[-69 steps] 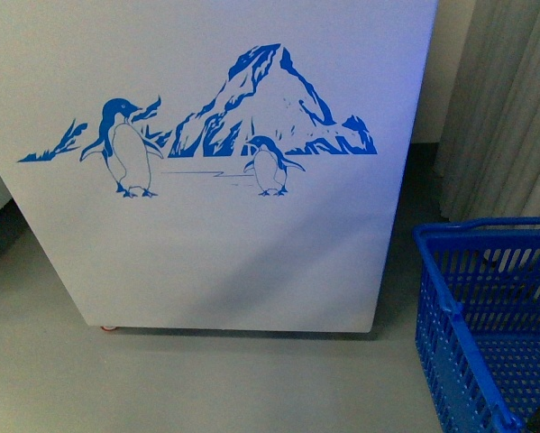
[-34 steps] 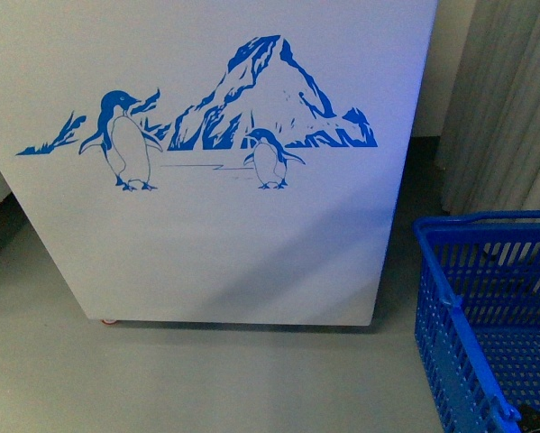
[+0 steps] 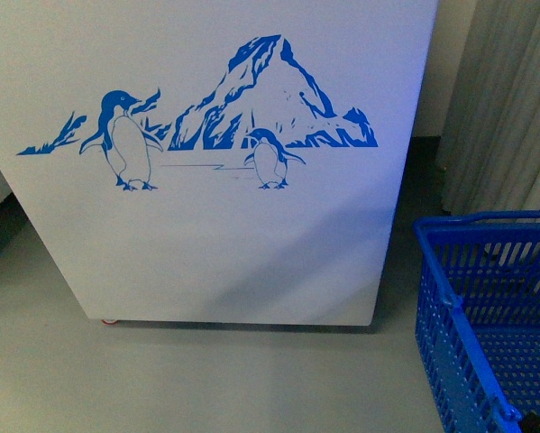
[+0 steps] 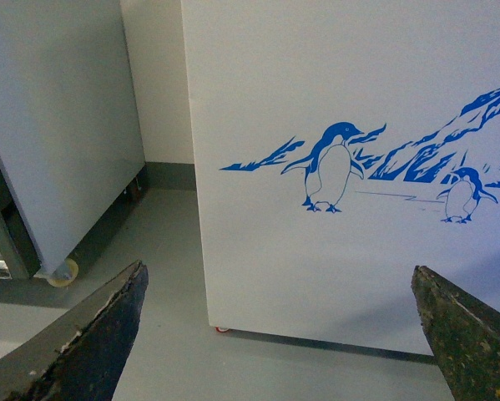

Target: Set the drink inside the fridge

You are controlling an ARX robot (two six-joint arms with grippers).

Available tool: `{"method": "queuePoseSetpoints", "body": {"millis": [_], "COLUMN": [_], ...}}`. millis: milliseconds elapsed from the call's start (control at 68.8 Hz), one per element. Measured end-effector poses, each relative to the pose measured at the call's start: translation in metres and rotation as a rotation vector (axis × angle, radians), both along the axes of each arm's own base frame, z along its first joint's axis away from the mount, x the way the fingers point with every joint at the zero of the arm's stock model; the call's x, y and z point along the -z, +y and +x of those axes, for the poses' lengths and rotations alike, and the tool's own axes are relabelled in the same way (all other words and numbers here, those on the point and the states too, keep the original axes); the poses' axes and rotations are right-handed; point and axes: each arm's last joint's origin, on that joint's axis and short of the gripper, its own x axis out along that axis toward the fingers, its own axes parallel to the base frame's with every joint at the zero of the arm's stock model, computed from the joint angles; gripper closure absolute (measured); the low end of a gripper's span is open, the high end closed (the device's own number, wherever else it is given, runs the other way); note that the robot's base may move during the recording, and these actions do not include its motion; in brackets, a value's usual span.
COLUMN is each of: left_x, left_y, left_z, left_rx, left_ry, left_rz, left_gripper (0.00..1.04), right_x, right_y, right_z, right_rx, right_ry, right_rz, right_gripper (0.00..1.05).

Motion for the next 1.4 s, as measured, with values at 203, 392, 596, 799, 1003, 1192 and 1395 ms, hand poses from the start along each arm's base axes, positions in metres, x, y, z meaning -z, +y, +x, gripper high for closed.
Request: {"method": "queuePoseSetpoints", "body": {"millis": [203,392,596,799,1003,1192,1395], "left_x": [0.000,0.000,0.000,0.000,0.000,0.000,0.000], "left_y": [0.000,0.000,0.000,0.000,0.000,0.000,0.000], "left_z": [0.000,0.000,0.000,0.000,0.000,0.000,0.000], "left_rx": [0.000,0.000,0.000,0.000,0.000,0.000,0.000], "left_ry": [0.000,0.000,0.000,0.000,0.000,0.000,0.000], "left_rz": [0.000,0.000,0.000,0.000,0.000,0.000,0.000], "left_gripper": [0.08,0.08,0.08,0.08,0.08,0.08,0.08], "right_x": [-0.071,-0.168,-0.292,-0.430,-0.502,-0.533,-0.547], "right_y": [0.005,0.021,0.040,0.057,0.078,0.088,0.084], "right_z": [0.014,0.036,0.038,-0.012,-0.077,-0.130,-0.169], "right_rx": [0.134,0.175,0.239,0.313,0.303,0.311,0.328], "right_ry": [-0.156,-0.368,-0.616,-0.945,-1.160,-1.284,-1.386], "right_rz": [0.017,0.092,0.208,0.345,0.441,0.519,0.561], "right_gripper": [0.65,0.65,0.65,0.65,0.65,0.65,0.65]}}
